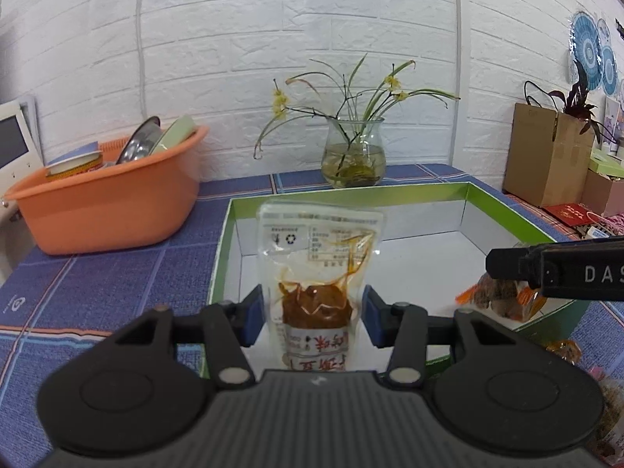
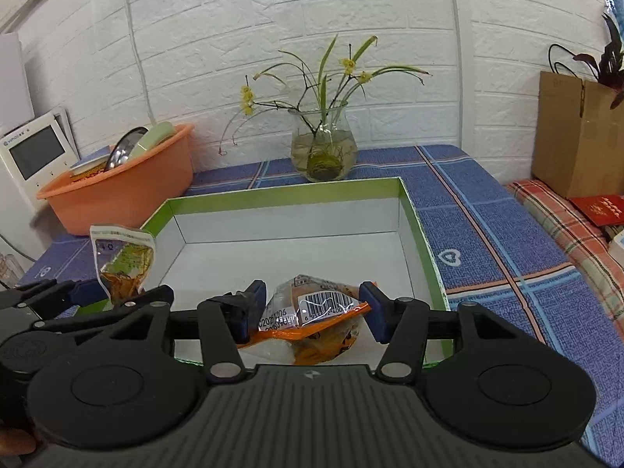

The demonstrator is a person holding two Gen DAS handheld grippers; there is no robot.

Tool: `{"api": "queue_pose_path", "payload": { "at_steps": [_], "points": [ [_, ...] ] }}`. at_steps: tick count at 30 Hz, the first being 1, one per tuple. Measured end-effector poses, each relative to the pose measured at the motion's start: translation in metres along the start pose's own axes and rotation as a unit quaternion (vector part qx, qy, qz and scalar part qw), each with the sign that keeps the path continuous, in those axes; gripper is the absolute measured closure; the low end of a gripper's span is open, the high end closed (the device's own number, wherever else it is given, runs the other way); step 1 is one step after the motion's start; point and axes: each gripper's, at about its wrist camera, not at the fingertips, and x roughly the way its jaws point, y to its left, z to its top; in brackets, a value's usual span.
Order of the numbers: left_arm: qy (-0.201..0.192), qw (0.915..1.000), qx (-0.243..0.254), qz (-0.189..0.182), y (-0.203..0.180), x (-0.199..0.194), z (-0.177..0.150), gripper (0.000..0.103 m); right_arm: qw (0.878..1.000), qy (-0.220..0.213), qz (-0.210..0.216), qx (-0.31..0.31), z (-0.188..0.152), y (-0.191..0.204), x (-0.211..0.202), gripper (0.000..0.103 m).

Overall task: Organize snacks
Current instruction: 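Grasp the orange chip bag with the left gripper while the right grasps red sausage sticks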

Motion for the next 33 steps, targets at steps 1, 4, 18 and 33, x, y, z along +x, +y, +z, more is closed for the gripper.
{"api": "queue_pose_path", "payload": {
  "at_steps": [1,4,18,33],
  "points": [
    [-0.012,0.9999,-0.007,0.000,0.002,-0.002,-0.001,0.040,1.000,-0.008,0.005,0.004,0.001,-0.001,-0.001,0.000],
    [-0.040,0.9992,-0.004,0.003,0.002,-0.011,0.000,0.036,0.999,-0.030,0.009,0.014,0.003,-0.004,-0.008,0.000],
    [-0.081,0.9936,-0.039,0.068,0.042,-0.124,-0.031,0.022,0.986,-0.139,0.015,-0.089,-0.022,-0.018,-0.097,0.000],
    [-0.026,0.9923,-0.079,0.092,0.056,-0.157,-0.097,0.001,0.984,-0.070,0.148,-0.075,-0.079,-0.041,-0.147,0.000]
  ]
}}
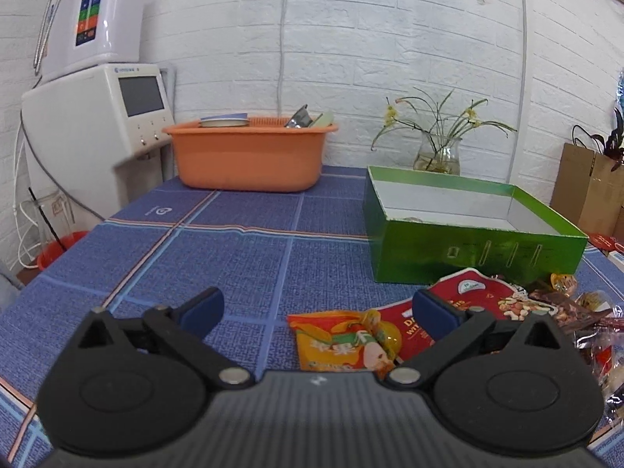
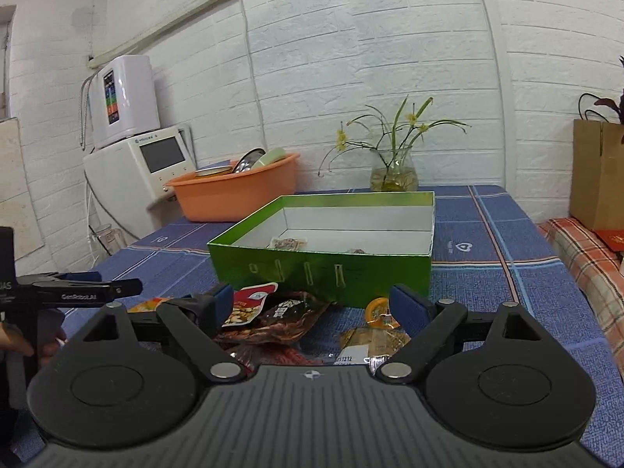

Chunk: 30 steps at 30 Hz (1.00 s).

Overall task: Organize snacks
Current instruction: 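Grasp the orange chip bag with the left gripper while the right grasps red sausage sticks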

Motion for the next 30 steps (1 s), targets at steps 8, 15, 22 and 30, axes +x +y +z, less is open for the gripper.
{"api": "queue_pose_path", "payload": {
  "at_steps": [8,15,22,30],
  "points": [
    [0.076,0.9961,-0.038,-0.022,-0.001,0.033,-0.016,0.002,0.994,0.012,0.015,-0.106,-0.017,0.009,-0.007,0.000],
    [0.085,0.9948,-0.048,-0.028,0.001,0.040,-0.021,0.016,0.977,0.107,0.073,-0.170,-0.015,0.017,0.033,0.002],
    [0.085,0.9948,-0.032,-0.047,-0.002,0.034,-0.023,0.040,0.961,0.177,0.078,-0.198,-0.012,0.021,0.067,0.034],
    [0.091,0.9902,-0.079,-0.070,0.016,0.000,-0.025,0.050,0.968,0.188,0.055,-0.159,-0.009,0.023,0.051,0.042]
  ]
}}
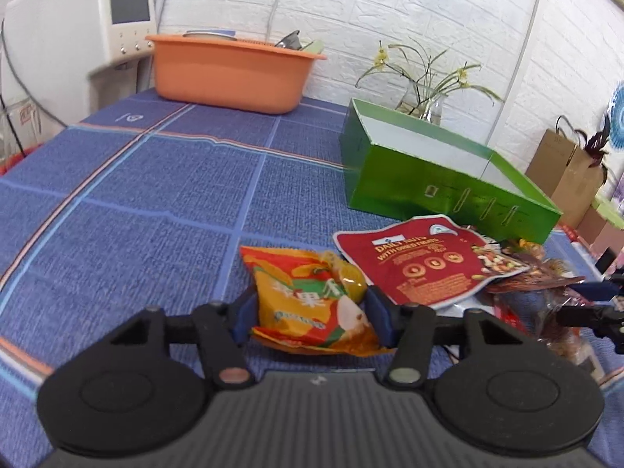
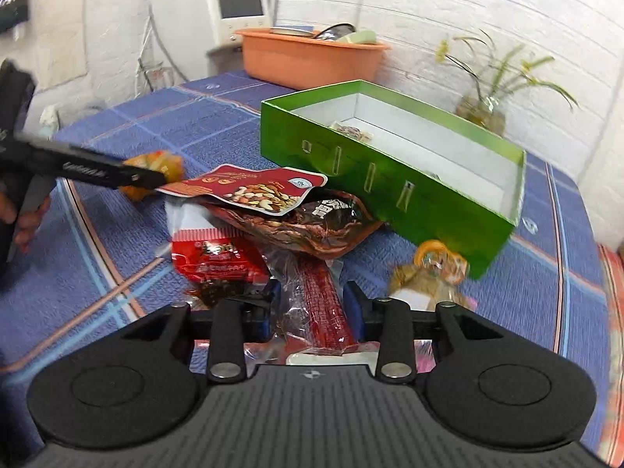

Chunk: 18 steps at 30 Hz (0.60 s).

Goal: Organize snacks

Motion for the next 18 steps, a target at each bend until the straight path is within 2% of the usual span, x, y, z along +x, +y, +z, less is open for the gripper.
{"api": "queue_pose_path", "payload": {
  "at_steps": [1,2,3,5,7,9,10,11,13,14,15,18],
  "points": [
    [-0.005,1.0000,-0.006,-0.004,0.001,-0.009,-0.001,0.057,1.000,0.001,0.003,0.009,-0.002,0.001,-0.004,0.042],
    [-0.010,0.9998,-0.011,-0.009,0.002,-0.017,-0.002,0.071,1.000,0.001,0.008,0.018,-0.003,0.002,-0.008,0.042],
    [-0.015,0.9996,-0.014,-0.018,0.002,-0.025,-0.002,0.077,1.000,0.001,0.013,0.026,-0.004,0.003,-0.012,0.042],
    [-0.018,0.9994,-0.010,-0.027,0.002,-0.036,-0.002,0.079,0.999,-0.004,0.020,0.043,-0.009,0.005,-0.020,0.041],
    [-0.020,0.9996,-0.001,-0.020,0.001,-0.040,-0.003,0.079,0.998,-0.014,0.025,0.060,-0.012,0.008,-0.027,0.041],
    [0.001,0.9999,-0.005,-0.014,0.003,-0.035,-0.006,0.079,0.996,-0.022,0.026,0.077,-0.014,0.008,-0.034,0.041],
    [0.000,0.9999,-0.007,-0.008,0.003,-0.034,-0.007,0.075,0.996,-0.030,0.027,0.085,-0.016,0.008,-0.038,0.041],
    [-0.002,1.0000,-0.006,0.000,0.002,-0.033,-0.008,0.060,0.995,-0.036,0.028,0.094,-0.017,0.007,-0.041,0.041],
    [0.006,0.9999,-0.009,0.009,0.002,-0.027,-0.007,0.052,0.993,-0.052,0.027,0.106,-0.019,0.005,-0.050,0.041],
    [0.022,0.9996,-0.015,0.013,0.003,-0.020,-0.005,0.040,0.992,-0.063,0.024,0.108,-0.020,0.005,-0.054,0.041],
    [0.037,0.9990,-0.021,0.015,0.003,-0.014,-0.004,0.037,0.991,-0.072,0.021,0.107,-0.020,0.005,-0.057,0.041],
    [0.042,0.9983,-0.041,0.001,0.002,-0.008,-0.001,0.038,0.987,-0.118,0.000,0.108,-0.022,0.004,-0.069,0.041]
  ]
}}
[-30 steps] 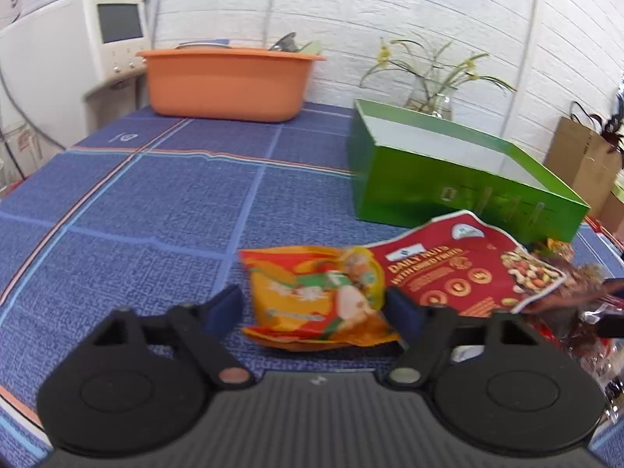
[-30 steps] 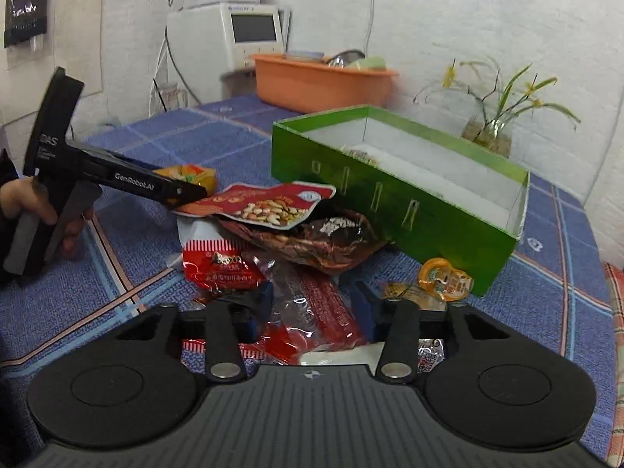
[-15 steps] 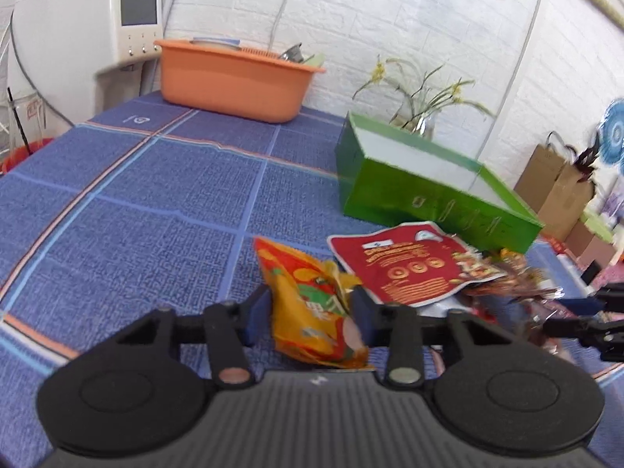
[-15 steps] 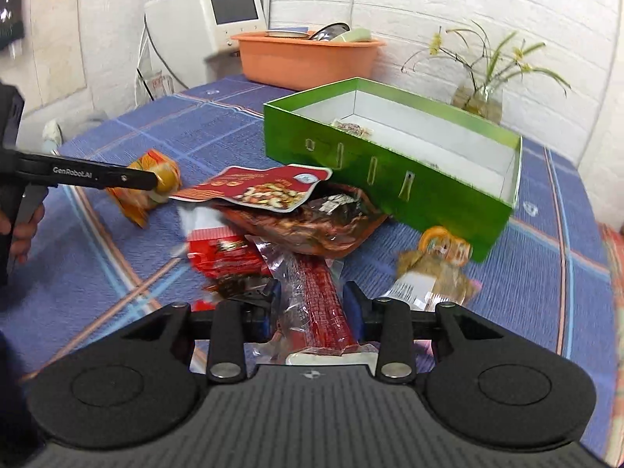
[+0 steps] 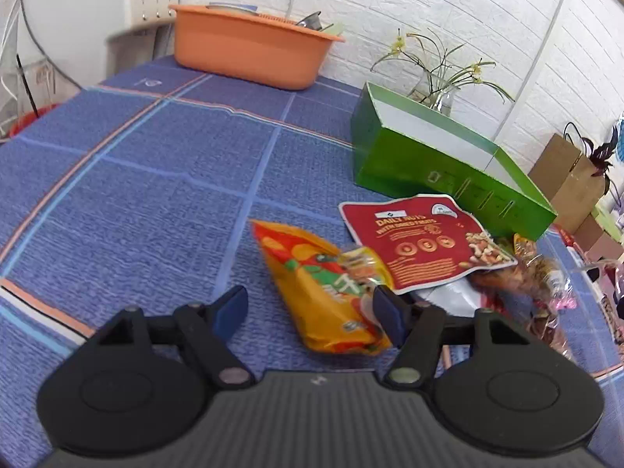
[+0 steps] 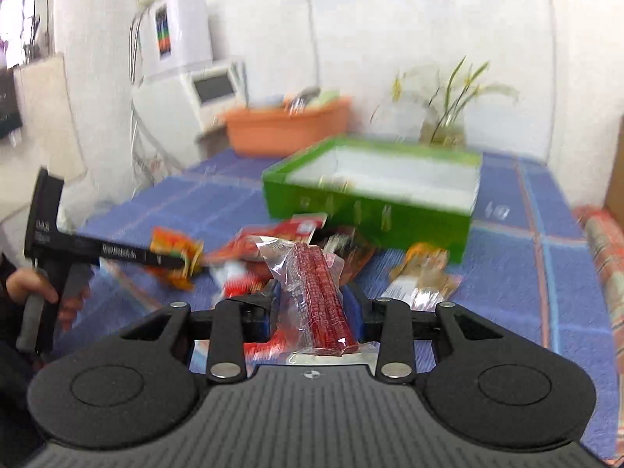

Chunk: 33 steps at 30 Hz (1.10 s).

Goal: Organize snacks

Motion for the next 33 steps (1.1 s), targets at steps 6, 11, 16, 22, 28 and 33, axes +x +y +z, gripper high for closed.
{"api": "queue_pose_path", "payload": {
  "at_steps": [6,11,16,22,28,33],
  "points": [
    [-0.019,0.9993,0.032,-0.010,-0.012,0.008,-0.007,0.036,0.997,-0.022,0.019,0.077,-0.003,-0.024,0.005,0.041],
    [-0.031,0.9989,-0.007,-0.033,0.002,-0.002,-0.015,0.047,0.988,-0.002,0.046,0.148,-0.015,-0.038,0.015,0.041],
    [-0.029,0.9983,-0.026,-0.042,0.007,-0.020,-0.021,0.051,0.983,-0.001,0.057,0.176,-0.019,-0.040,0.016,0.041],
    [-0.057,0.9968,-0.008,-0.055,0.005,-0.057,-0.020,0.051,0.983,-0.017,0.070,0.170,-0.018,-0.035,0.010,0.041],
    [-0.014,0.9983,0.017,-0.055,-0.005,-0.032,-0.024,0.050,0.976,-0.019,0.084,0.198,-0.020,-0.036,0.013,0.041],
    [0.006,0.9974,0.054,-0.048,-0.009,-0.026,-0.032,0.016,0.979,-0.023,0.074,0.187,-0.020,-0.034,0.006,0.040]
  ]
}}
